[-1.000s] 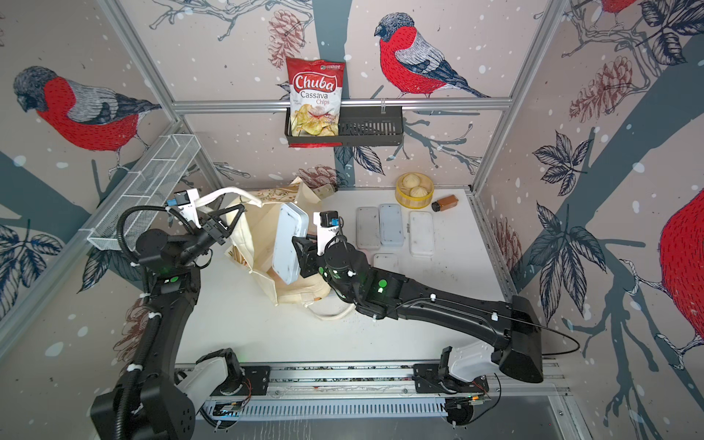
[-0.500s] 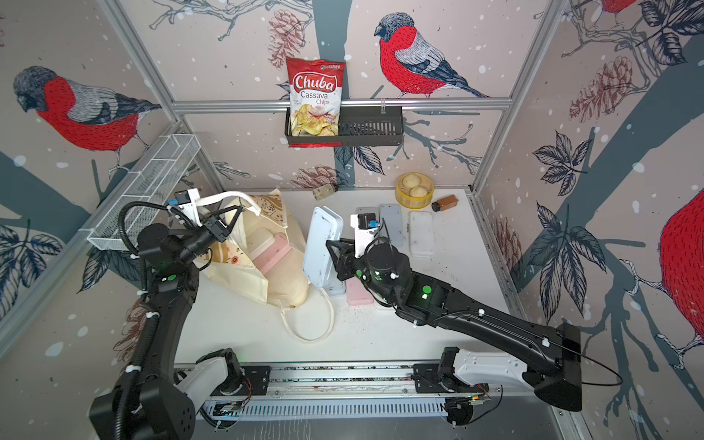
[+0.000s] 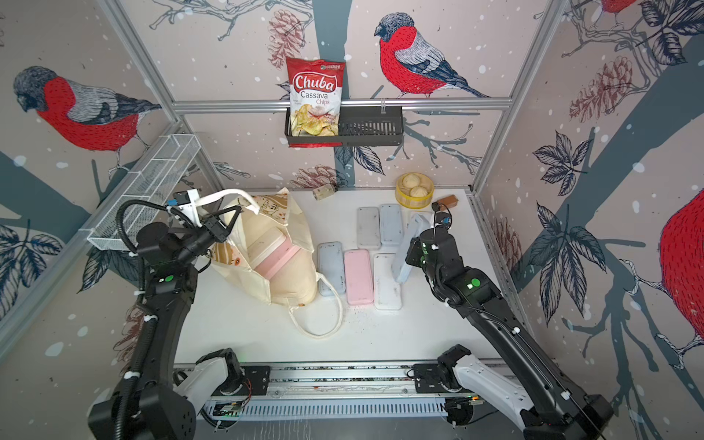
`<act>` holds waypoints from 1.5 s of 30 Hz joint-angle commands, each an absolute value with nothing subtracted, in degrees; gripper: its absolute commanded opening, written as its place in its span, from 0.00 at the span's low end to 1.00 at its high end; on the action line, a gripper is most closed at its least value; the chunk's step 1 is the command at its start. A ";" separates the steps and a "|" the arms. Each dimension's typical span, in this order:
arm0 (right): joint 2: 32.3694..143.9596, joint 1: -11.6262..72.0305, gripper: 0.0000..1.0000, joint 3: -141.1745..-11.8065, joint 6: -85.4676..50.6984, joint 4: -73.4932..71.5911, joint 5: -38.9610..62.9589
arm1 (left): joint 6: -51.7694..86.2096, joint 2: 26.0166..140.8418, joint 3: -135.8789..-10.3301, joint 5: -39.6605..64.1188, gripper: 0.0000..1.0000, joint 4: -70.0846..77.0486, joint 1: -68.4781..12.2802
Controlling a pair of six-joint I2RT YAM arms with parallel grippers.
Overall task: Take out the pencil case from the canvas bag
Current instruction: Place the pencil case at the center of the board.
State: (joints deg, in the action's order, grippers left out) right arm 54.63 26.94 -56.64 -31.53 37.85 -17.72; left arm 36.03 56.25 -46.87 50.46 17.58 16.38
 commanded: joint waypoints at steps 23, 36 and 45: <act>96.50 33.33 0.27 -69.26 -29.42 57.32 -30.22 | 32.71 54.58 -48.45 48.82 0.00 19.08 16.44; 102.57 34.80 0.35 -71.09 -28.92 54.59 -31.82 | 32.10 54.49 -48.44 48.38 0.00 18.52 16.44; 102.51 35.07 0.48 -70.97 -29.02 53.49 -29.51 | 31.99 54.58 -48.49 48.41 0.00 18.53 16.44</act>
